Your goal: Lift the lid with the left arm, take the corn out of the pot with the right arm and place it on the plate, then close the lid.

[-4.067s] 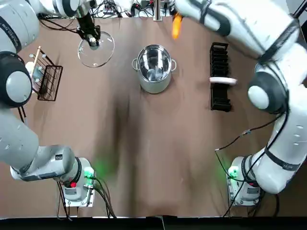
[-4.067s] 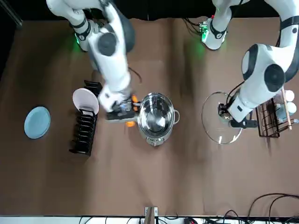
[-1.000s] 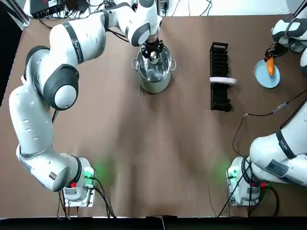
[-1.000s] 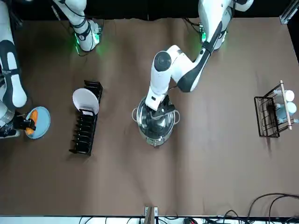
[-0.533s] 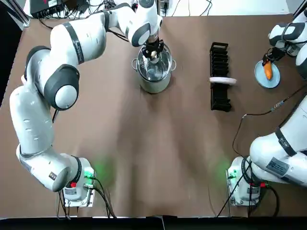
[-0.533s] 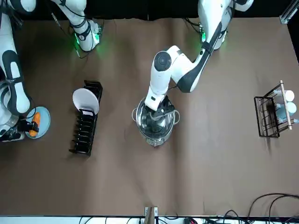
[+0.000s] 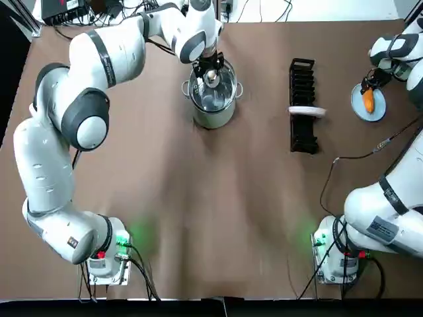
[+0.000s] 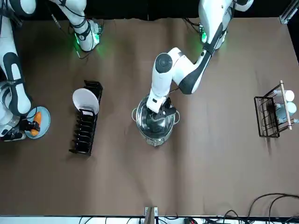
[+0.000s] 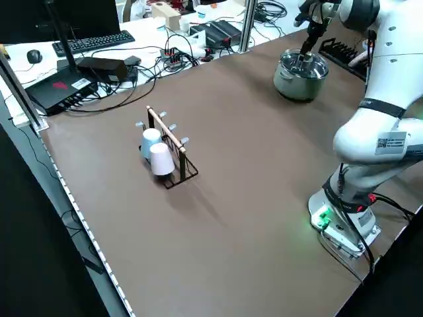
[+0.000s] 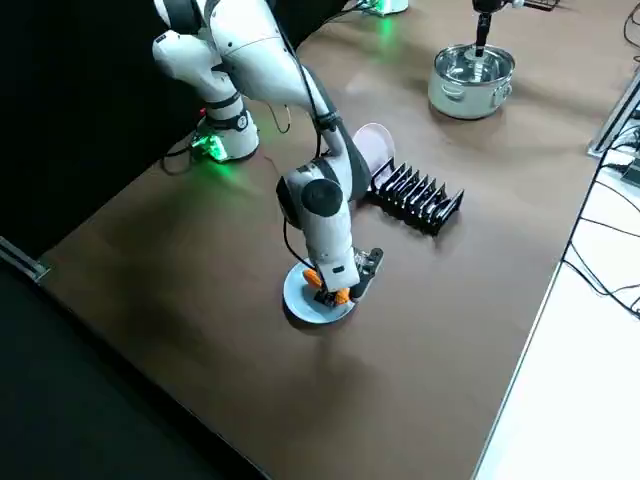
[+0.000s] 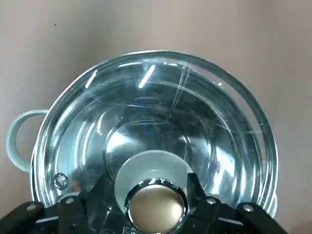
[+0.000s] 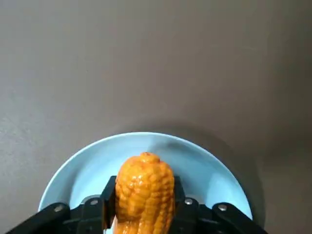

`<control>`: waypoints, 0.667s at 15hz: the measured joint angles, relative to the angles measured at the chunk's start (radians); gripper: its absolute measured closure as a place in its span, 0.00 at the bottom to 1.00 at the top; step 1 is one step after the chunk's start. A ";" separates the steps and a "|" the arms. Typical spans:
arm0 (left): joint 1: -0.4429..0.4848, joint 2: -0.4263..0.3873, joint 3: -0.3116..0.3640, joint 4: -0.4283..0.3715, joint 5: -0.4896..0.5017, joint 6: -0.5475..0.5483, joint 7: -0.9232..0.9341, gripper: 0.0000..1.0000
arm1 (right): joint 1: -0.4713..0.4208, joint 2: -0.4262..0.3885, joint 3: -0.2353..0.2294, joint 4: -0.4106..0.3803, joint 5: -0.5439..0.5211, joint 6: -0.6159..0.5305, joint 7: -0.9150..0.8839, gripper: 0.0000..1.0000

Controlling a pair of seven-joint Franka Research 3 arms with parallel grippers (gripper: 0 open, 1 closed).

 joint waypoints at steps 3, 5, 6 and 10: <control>0.000 0.000 0.000 0.007 0.000 0.000 0.000 0.19 | -0.005 0.005 0.000 0.000 0.000 0.000 0.000 0.53; 0.002 -0.005 0.000 0.013 0.000 -0.004 0.000 0.19 | -0.005 0.005 0.000 0.000 0.000 0.000 0.000 0.53; 0.005 -0.017 0.001 0.020 0.000 -0.037 0.000 0.19 | -0.005 0.005 0.001 0.001 0.000 0.000 0.000 0.49; 0.089 -0.176 0.002 0.045 0.010 -0.316 0.088 0.01 | -0.004 0.005 0.004 0.028 0.000 -0.001 0.000 0.14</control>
